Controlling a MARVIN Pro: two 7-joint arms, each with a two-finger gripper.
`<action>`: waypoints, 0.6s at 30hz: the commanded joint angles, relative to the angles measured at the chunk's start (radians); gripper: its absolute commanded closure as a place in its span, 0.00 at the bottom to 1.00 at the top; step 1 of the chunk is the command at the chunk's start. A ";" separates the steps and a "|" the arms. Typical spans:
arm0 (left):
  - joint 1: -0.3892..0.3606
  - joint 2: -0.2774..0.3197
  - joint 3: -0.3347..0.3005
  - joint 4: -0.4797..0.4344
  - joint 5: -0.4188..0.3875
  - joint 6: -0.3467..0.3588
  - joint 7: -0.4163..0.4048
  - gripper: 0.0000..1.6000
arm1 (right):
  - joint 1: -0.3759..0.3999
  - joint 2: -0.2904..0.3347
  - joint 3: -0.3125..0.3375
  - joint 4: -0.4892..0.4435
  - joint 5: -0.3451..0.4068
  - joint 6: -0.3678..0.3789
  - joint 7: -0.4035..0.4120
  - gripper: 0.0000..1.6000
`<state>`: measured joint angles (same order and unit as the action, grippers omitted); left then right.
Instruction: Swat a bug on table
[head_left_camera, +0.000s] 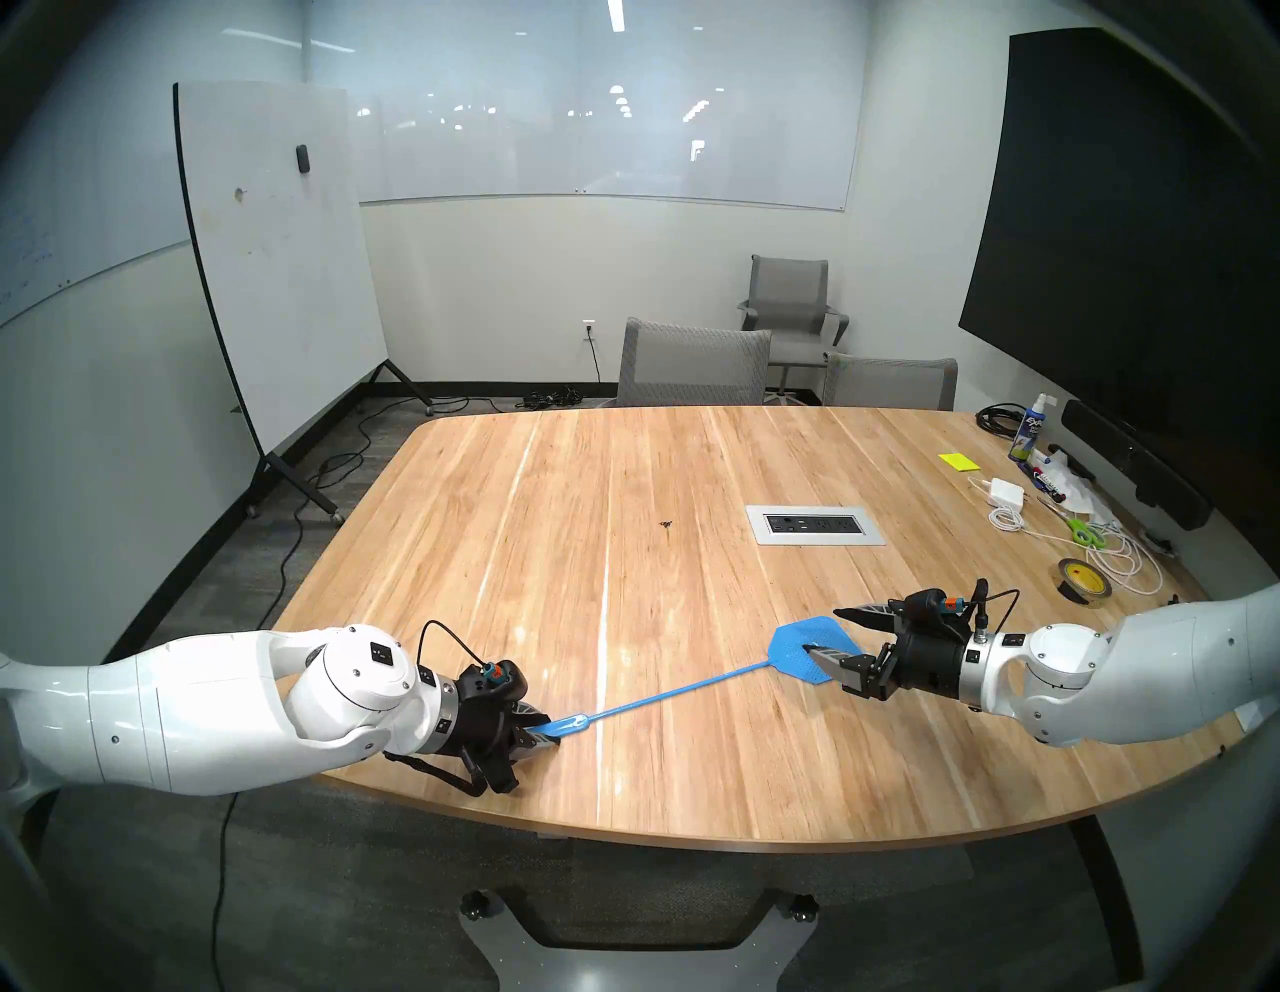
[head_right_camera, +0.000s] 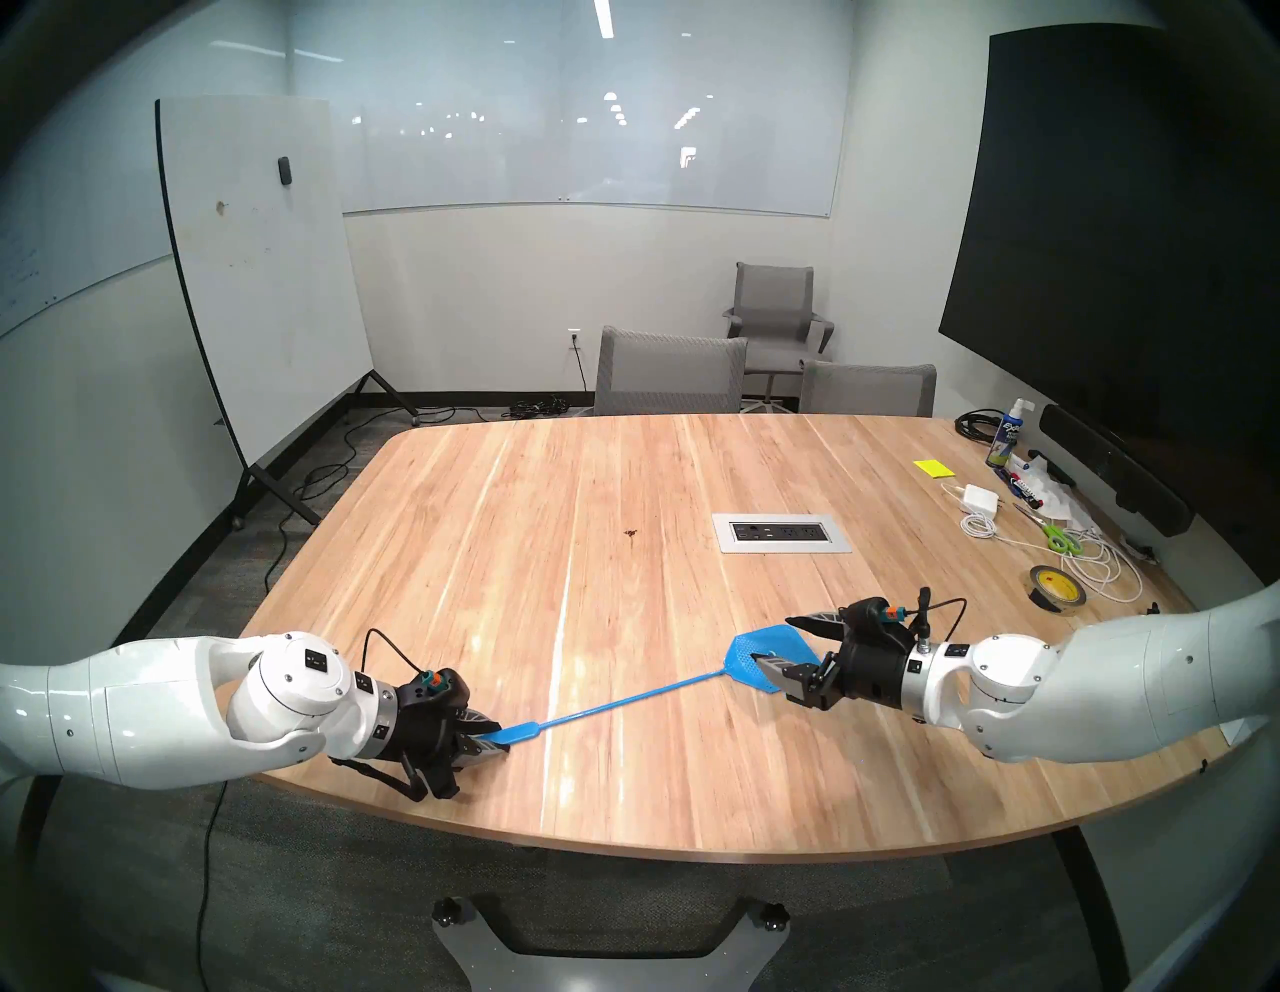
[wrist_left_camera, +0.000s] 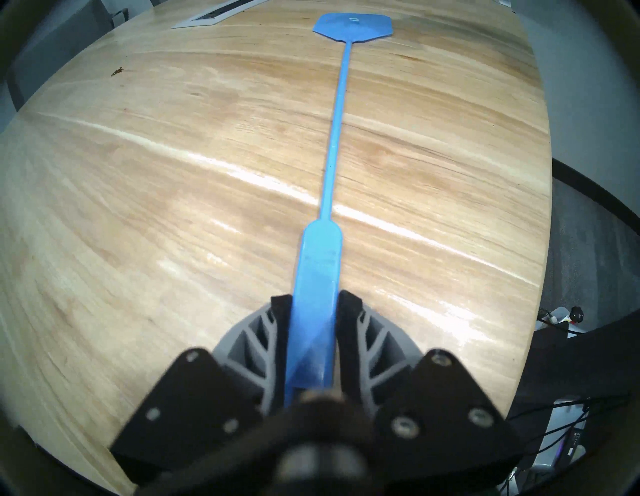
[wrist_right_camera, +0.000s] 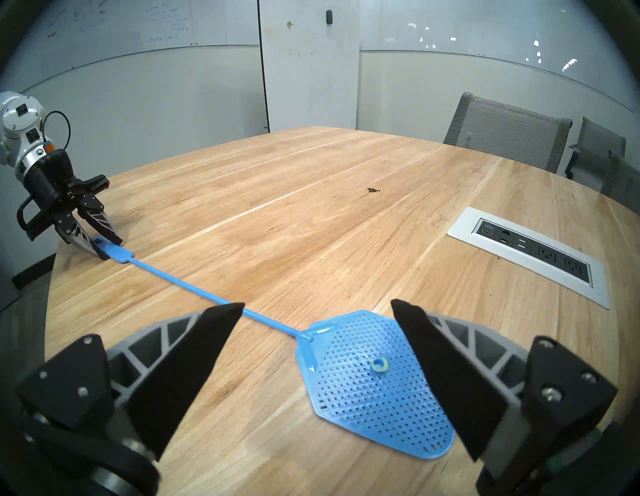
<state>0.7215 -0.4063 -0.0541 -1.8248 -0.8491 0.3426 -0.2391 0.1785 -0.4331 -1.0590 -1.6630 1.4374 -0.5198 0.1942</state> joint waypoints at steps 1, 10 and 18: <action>0.069 0.079 0.037 -0.008 -0.033 -0.009 0.037 1.00 | 0.011 0.002 0.008 0.002 -0.002 -0.006 0.001 0.00; 0.092 0.126 0.042 -0.049 -0.093 -0.056 0.115 1.00 | 0.011 0.002 0.008 0.002 -0.002 -0.007 0.001 0.00; 0.092 0.174 0.052 -0.084 -0.102 -0.067 0.136 1.00 | 0.011 0.002 0.008 0.002 -0.002 -0.007 0.002 0.00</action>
<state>0.7733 -0.3030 -0.0344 -1.9006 -0.9477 0.2669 -0.1185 0.1785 -0.4331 -1.0590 -1.6630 1.4376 -0.5197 0.1942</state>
